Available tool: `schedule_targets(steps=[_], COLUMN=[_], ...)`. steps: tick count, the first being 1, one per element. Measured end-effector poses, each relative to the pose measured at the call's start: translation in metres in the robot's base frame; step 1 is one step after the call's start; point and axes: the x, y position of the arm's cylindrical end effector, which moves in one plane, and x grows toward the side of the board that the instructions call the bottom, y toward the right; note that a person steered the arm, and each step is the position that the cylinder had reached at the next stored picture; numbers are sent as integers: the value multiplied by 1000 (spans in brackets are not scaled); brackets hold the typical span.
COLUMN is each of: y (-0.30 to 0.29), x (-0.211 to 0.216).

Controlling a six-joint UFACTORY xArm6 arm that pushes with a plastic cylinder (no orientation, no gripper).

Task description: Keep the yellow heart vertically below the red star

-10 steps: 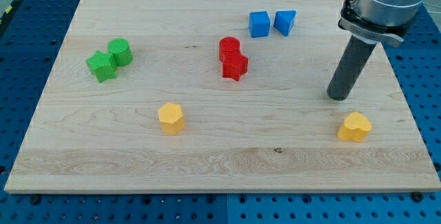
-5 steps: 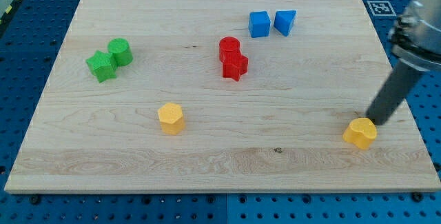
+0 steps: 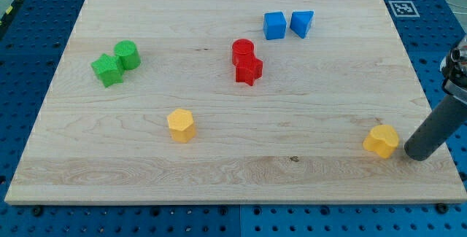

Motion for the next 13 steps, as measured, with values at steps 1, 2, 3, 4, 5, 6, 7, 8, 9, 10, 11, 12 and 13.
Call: schedule_targets(steps=[1, 2, 3, 4, 5, 6, 7, 8, 9, 10, 11, 12, 13], y=[0, -5, -27, -40, -41, -41, -41, -46, -57, -91, -92, -105, -106], x=[0, 0, 0, -1, -4, -15, -19, -19, -19, -19, -19, -19, -19])
